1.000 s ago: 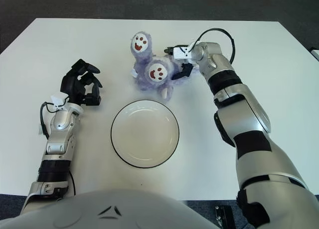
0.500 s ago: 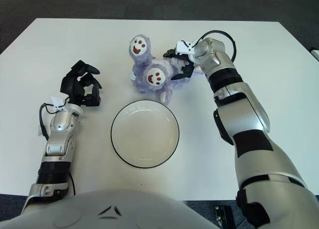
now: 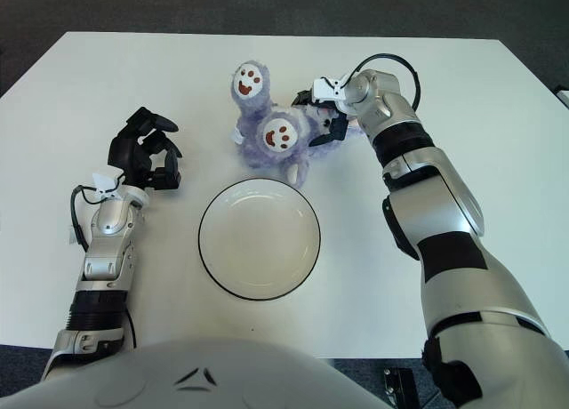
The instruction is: Put the doll into the plate.
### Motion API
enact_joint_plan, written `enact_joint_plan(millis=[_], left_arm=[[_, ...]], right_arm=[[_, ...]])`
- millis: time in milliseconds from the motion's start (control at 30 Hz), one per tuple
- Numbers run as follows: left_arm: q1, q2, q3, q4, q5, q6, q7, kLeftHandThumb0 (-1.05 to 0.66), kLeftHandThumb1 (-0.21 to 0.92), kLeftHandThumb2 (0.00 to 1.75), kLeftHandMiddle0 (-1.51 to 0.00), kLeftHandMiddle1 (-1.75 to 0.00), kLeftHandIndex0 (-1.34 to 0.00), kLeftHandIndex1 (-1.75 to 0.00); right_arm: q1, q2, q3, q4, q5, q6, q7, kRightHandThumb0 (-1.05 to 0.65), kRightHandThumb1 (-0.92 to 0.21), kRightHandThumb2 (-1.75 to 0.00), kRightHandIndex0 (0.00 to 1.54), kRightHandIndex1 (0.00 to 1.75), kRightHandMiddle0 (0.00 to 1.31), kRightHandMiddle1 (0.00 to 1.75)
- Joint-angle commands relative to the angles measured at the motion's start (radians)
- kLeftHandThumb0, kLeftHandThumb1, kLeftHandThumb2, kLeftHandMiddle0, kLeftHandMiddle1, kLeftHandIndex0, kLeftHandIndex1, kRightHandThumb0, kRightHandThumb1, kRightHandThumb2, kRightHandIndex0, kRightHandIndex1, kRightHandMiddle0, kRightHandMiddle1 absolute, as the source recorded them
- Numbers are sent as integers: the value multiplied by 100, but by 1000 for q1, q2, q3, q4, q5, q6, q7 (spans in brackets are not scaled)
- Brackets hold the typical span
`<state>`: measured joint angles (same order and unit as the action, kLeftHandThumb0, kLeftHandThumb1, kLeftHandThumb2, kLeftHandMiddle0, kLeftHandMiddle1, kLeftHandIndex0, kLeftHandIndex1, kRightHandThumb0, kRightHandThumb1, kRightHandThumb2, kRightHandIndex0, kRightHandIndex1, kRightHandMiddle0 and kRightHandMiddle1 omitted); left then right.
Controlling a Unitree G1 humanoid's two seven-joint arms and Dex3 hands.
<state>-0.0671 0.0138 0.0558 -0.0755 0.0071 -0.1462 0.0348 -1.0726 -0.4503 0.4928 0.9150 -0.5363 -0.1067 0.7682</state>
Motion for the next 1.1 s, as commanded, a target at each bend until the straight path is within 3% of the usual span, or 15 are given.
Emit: enact_joint_plan(millis=[0, 133, 200, 267, 467, 600, 833, 1067], left_arm=[[19, -5, 1, -5, 1, 4, 9, -1, 6, 159, -80, -175, -62, -166], [19, -6, 1, -7, 0, -2, 6, -1, 5, 160, -80, -175, -63, -166], [19, -6, 2, -5, -2, -8, 3, -1, 5, 161, -80, -175, -62, -169], [20, -7, 3, -5, -6, -10, 1, -1, 4, 162, -81, -175, -62, -170], [20, -8, 6, -2, -20, -17, -7, -1, 3, 164, -81, -175, -62, -172], [18, -10, 5, 3, -22, -27, -7, -1, 3, 165, -81, -175, -61, -173], [20, -13, 4, -1, -28, -28, -4, -1, 3, 165, -81, -175, -61, -174], [18, -10, 6, 9, -29, -34, -5, -1, 4, 164, -81, -175, -60, -175]], right_arm=[[45, -20, 39, 10, -53, -45, -47, -27, -11, -121, 21, 119, 1, 160], [50, -30, 58, 4, -87, -59, -92, -19, -12, -123, 30, 136, 9, 171], [52, -31, 60, 6, -94, -52, -104, 10, -32, -104, 46, 141, 16, 173], [53, -30, 57, 12, -96, -48, -115, 29, -39, -98, 61, 142, 23, 174], [47, -10, 34, 69, -78, -23, -165, 45, -31, -113, 73, 149, 54, 175], [55, 6, 3, 91, -55, 8, -211, 49, -25, -126, 75, 156, 68, 175], [70, 20, -34, 100, -32, 31, -286, 52, -19, -140, 74, 167, 83, 175], [82, 21, -53, 101, -14, 25, -316, 55, -13, -153, 77, 173, 89, 175]])
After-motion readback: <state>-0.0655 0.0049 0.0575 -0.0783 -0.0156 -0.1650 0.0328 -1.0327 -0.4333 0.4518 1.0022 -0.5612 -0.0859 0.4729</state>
